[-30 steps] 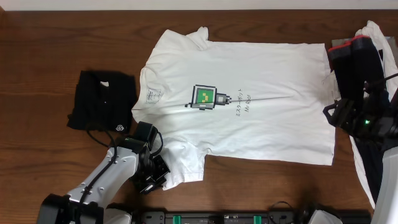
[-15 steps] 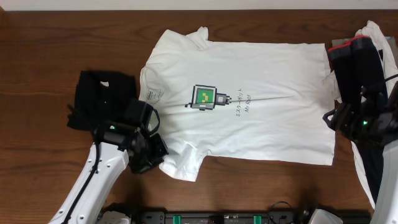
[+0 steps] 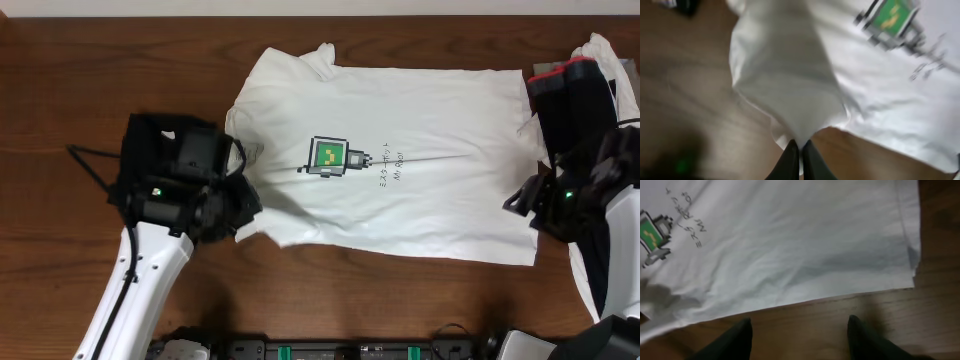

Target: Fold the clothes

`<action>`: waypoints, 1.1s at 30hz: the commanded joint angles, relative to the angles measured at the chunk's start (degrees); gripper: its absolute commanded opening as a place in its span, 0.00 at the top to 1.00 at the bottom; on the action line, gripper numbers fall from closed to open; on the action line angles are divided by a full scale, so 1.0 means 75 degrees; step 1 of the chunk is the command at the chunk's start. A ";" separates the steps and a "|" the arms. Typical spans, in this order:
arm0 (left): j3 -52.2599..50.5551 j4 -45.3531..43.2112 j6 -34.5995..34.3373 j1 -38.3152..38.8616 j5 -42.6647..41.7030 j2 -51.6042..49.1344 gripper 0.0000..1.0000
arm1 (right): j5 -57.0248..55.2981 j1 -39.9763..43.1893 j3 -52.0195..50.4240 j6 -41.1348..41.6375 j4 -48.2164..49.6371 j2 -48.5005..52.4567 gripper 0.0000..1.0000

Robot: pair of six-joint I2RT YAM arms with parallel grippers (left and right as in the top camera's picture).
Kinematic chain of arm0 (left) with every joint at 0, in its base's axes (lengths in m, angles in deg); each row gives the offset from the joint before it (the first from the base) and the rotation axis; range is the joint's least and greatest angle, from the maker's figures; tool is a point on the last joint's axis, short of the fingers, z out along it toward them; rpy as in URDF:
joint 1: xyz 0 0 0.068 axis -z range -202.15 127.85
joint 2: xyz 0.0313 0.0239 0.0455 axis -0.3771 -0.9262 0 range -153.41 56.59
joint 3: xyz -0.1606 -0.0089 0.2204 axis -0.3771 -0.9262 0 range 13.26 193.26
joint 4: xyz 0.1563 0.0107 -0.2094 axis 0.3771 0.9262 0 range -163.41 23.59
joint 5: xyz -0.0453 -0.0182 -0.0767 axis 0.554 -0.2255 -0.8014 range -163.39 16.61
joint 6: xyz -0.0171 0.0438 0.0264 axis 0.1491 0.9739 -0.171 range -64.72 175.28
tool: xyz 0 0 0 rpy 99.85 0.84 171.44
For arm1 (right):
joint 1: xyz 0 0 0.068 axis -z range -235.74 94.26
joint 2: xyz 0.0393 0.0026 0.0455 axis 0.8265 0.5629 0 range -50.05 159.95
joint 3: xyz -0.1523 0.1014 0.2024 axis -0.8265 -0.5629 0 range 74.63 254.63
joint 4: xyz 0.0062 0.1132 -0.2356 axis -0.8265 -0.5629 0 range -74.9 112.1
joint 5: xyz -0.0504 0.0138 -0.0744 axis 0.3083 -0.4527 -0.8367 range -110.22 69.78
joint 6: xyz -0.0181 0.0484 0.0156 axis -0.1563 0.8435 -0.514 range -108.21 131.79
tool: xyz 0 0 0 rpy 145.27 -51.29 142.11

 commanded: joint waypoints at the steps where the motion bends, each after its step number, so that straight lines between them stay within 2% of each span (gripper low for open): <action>1: 0.0274 -0.0044 0.0195 -0.0032 0.0332 0.0020 0.94 | -0.0111 -0.0143 -0.0431 -0.0157 0.0108 0.0032 0.40; 7: 0.0274 -0.0047 0.0300 -0.0032 0.0338 -0.0064 0.94 | -0.0105 -0.0146 -0.1370 -0.0058 0.0356 0.0032 0.39; 13: 0.0274 -0.0047 0.0303 -0.0032 0.0338 -0.0064 0.94 | -0.0122 -0.0146 -0.2273 0.0609 0.1166 0.0032 0.37; 16: 0.0274 -0.0041 0.0306 -0.0032 0.0338 -0.0064 0.94 | -0.0615 -0.0146 -0.2646 0.1139 0.1661 0.0032 0.37; 26: 0.0274 -0.0044 0.0361 -0.0035 0.0338 -0.0064 0.94 | -0.2241 0.0029 -0.2745 0.1568 0.2014 0.0038 0.34; 33: 0.0274 -0.0044 0.0361 -0.0035 0.0338 -0.0064 0.94 | -0.2352 0.0122 -0.2926 0.1918 0.2203 0.0038 0.34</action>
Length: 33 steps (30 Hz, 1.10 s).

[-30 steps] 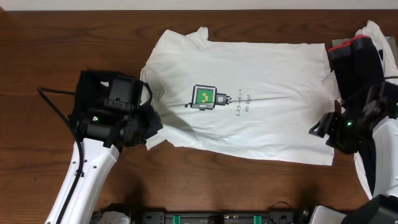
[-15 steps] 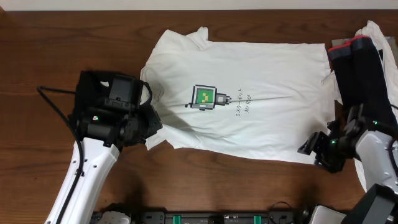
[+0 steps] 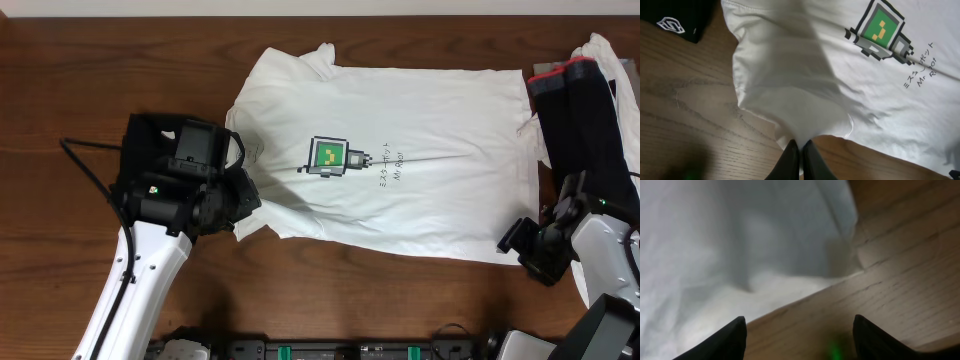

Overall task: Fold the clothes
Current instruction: 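Grasp the lower right side edge with the right gripper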

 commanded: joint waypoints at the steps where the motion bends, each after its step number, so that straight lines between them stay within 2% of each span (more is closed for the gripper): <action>1: 0.0114 0.0020 0.0076 -0.0035 0.0128 -0.0044 0.94 | -0.0350 0.0035 -0.0201 0.0460 0.0128 0.0032 0.33; 11: 0.0114 0.0023 0.0079 -0.0035 0.0128 -0.0044 0.94 | -0.0560 0.0114 -0.0673 0.1043 0.1151 0.0035 0.34; 18: 0.0114 0.0017 0.0076 -0.0035 0.0134 -0.0044 0.94 | -0.0994 0.0187 -0.0679 0.1189 0.1253 0.0035 0.39; 23: 0.0114 0.0020 0.0111 -0.0035 0.0187 -0.0044 0.94 | -0.1067 0.0187 -0.0679 0.1174 0.1323 0.0032 0.35; 28: 0.0114 0.0023 0.0160 -0.0035 0.0189 -0.0044 0.94 | -0.0723 0.0187 -0.0679 0.0804 0.0970 0.0032 0.50; 33: 0.0114 0.0015 0.0163 -0.0044 0.0300 -0.0044 0.94 | -0.0720 0.0184 -0.0729 0.0822 0.1096 0.0035 0.53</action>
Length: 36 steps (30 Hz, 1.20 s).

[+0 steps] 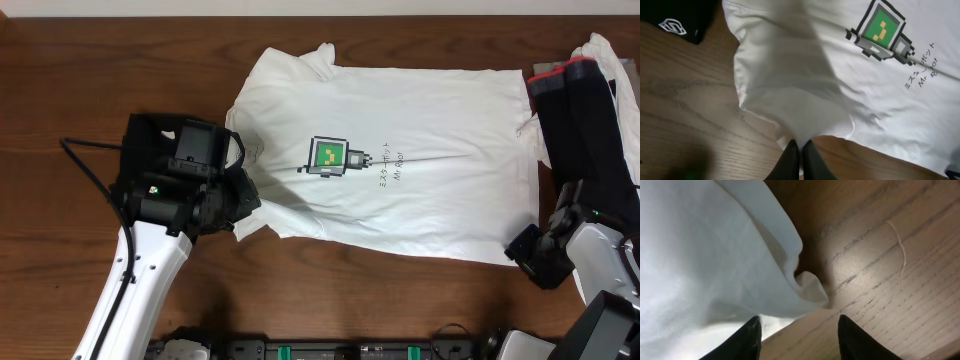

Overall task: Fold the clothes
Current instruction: 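Grasp the lower right side edge with the right gripper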

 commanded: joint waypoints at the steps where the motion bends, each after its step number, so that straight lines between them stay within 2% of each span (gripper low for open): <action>1: 0.0114 -0.0003 0.0134 -0.0050 0.0239 -0.0044 0.94 | 0.0026 0.0041 -0.0157 -0.0006 0.0268 0.0032 0.53; 8: 0.0114 0.0026 0.0134 -0.0050 0.0239 -0.0044 0.94 | 0.0085 0.0044 -0.0854 0.0542 0.1253 0.0035 0.56; 12: 0.0114 0.0023 0.0131 -0.0050 0.0239 -0.0044 0.94 | 0.0079 0.0044 -0.0930 0.0557 0.1405 0.0035 0.61; 14: 0.0114 0.0023 0.0134 -0.0050 0.0239 -0.0044 0.94 | 0.0079 0.0044 -0.0927 0.0554 0.1530 0.0032 0.71; 16: 0.0114 0.0026 0.0134 -0.0050 0.0236 -0.0044 0.94 | 0.0172 0.0044 -0.0842 0.0539 0.1457 0.0032 0.85; 18: 0.0114 0.0026 0.0134 -0.0050 0.0236 -0.0044 0.94 | 0.0338 0.0041 -0.0664 0.0443 0.1180 0.0029 0.93; 21: 0.0117 0.0032 0.0166 -0.0047 0.0233 -0.0041 0.94 | 0.0493 0.0044 -0.0274 0.0254 0.0545 0.0012 0.98; 29: 0.0449 0.0501 0.0364 -0.0047 0.0236 -0.0020 0.94 | 0.0618 0.0035 0.1032 -0.0650 -0.1682 -0.0219 0.99; 36: 0.0702 0.0731 0.0530 -0.0050 0.0440 -0.0020 0.94 | 0.1035 0.0038 0.1475 -0.0965 -0.2174 -0.0565 0.99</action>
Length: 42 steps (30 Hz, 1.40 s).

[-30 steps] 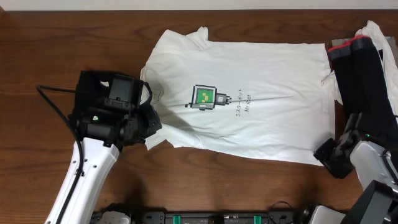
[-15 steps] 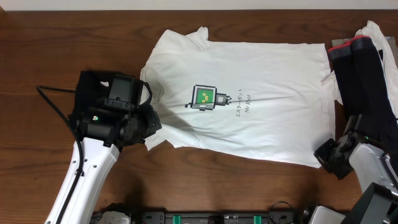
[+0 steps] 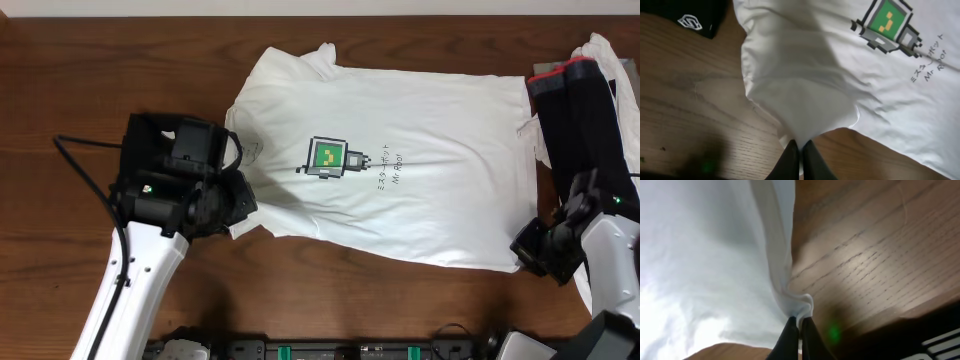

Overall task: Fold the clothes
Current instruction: 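Grasp the lower right side edge with the right gripper, then fold both side edges inward toward the shirt center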

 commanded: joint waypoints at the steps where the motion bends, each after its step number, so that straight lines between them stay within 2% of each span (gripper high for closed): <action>1: 0.0271 -0.0023 0.0213 -0.0047 0.0443 -0.0017 0.94 | 0.0259 0.0023 0.0306 -0.0303 0.0017 -0.0184 0.99; 4: 0.0294 -0.0274 0.0219 -0.0105 0.0766 -0.0020 0.94 | 0.0373 0.0023 0.0423 -0.0297 0.0306 -0.0184 0.99; 9: 0.0294 -0.0892 0.0478 -0.0329 0.0778 -0.0035 0.94 | 0.1131 0.0029 0.0446 -0.0026 0.1221 -0.0181 0.97; 20: 0.0291 -0.1495 0.0755 -0.0431 0.0778 -0.0583 0.94 | 0.1492 0.0015 0.0443 0.0481 0.2483 0.0224 0.99; 26: 0.0291 -0.2378 0.1311 -0.0434 0.0778 -0.0898 0.94 | 0.1693 0.0012 0.0443 0.0565 0.3503 0.0621 0.99; 42: 0.0291 -0.4144 0.2535 -0.0431 0.0778 -0.2101 0.94 | 0.2291 0.0015 0.0443 0.0615 0.5138 0.1434 0.99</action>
